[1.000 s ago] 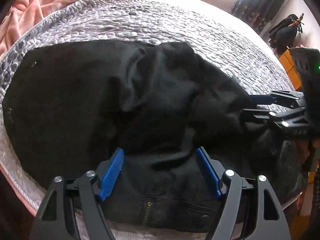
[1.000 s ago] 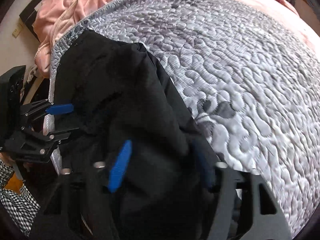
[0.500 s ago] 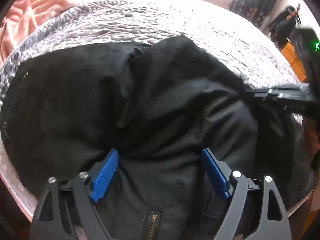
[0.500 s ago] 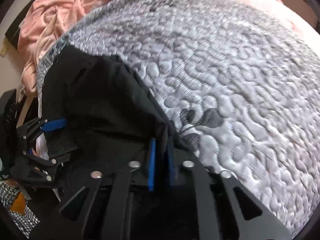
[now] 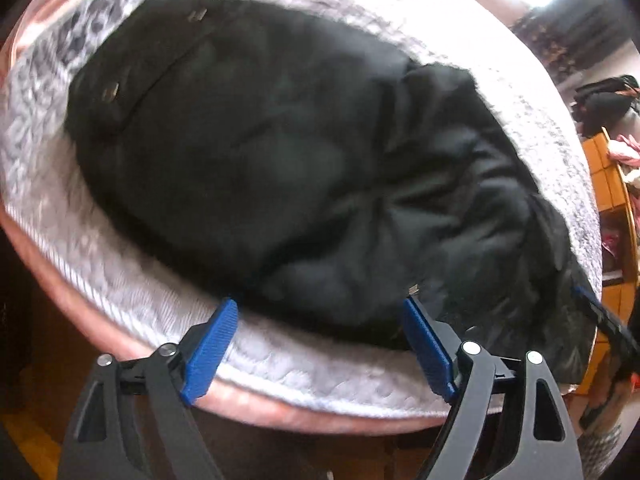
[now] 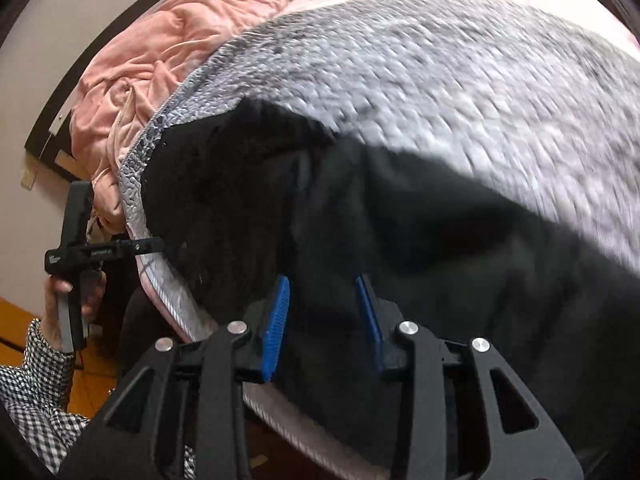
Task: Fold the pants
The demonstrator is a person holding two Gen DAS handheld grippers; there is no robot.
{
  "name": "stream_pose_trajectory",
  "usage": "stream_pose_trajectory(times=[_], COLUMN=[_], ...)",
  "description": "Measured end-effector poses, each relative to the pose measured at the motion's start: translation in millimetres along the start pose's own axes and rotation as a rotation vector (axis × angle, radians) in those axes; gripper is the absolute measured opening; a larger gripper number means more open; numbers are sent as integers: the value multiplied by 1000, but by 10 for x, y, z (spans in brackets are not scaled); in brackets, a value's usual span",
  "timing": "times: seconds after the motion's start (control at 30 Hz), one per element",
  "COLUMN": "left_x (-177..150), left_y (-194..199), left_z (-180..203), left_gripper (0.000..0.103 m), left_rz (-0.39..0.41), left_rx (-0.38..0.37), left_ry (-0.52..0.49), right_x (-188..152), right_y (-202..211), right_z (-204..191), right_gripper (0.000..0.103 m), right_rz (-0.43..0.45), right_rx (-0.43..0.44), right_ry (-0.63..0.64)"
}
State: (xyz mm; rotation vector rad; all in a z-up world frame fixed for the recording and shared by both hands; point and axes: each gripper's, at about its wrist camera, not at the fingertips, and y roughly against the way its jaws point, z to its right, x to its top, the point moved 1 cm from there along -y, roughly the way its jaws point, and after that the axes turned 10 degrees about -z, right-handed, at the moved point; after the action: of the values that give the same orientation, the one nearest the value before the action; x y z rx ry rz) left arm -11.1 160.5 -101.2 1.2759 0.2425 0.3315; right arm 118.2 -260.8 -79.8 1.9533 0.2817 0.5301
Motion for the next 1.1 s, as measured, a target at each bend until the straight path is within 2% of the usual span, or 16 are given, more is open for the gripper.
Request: stream_pose_trajectory(times=[0.13, 0.23, 0.43, 0.47, 0.53, 0.6, 0.7, 0.77, 0.8, 0.9, 0.93, 0.97, 1.0, 1.03, 1.07, 1.1], left_x=[-22, 10, 75, 70, 50, 34, 72, 79, 79, 76, 86, 83, 51, 37, 23, 6], left_y=[-180, -314, -276, -272, -257, -248, -264, -278, -287, -304, -315, -316, -313, -298, -274, -240], left_z=[43, 49, -231, -258, -275, -239, -110, -123, -127, -156, -155, -158, -189, -194, -195, -198], left_gripper=[83, 86, 84, 81, 75, 75, 76, 78, 80, 80, 81, 81, 80, 78, 76, 67], left_rz=[-52, -63, -32, -28, -22, -15, -12, -3, -2, 0, 2, 5, 7, 11, 15, 22], left_rx=[-62, -61, -246, -258, -247, -225, -160, -165, -169, -182, -184, -184, -182, -179, -172, -160], left_ry=[2, 26, 211, 229, 253, 240, 201, 204, 205, 217, 220, 222, 223, 227, 233, 238], right_x=[-223, -322, -537, -586, -694, -774, -879, -945, -986, -1072, -1111, -1129, -1142, -1141, -1114, -1097], right_y=[-72, -132, -258, -273, -338, -387, -445, -445, -423, -291, -256, -251, -246, -224, -150, -90], right_z=[-53, -180, -265, -244, -171, -106, 120, 224, 282, 502, 627, 688, 749, 789, 779, 748], right_gripper=[35, 35, 45, 48, 48, 50, 53, 63, 63, 62, 60, 51, 40, 17, 13, 12], right_rz=[-20, -42, -101, -109, -134, -141, -126, -118, -97, -12, 13, 26, 36, 41, 73, 101], right_rx=[46, 77, 182, 194, 211, 230, 297, 311, 297, 345, 392, 421, 441, 403, 358, 347], right_ry=[-36, -22, -74, -92, -150, -194, -332, -405, -432, -521, -577, -606, -640, -654, -622, -599])
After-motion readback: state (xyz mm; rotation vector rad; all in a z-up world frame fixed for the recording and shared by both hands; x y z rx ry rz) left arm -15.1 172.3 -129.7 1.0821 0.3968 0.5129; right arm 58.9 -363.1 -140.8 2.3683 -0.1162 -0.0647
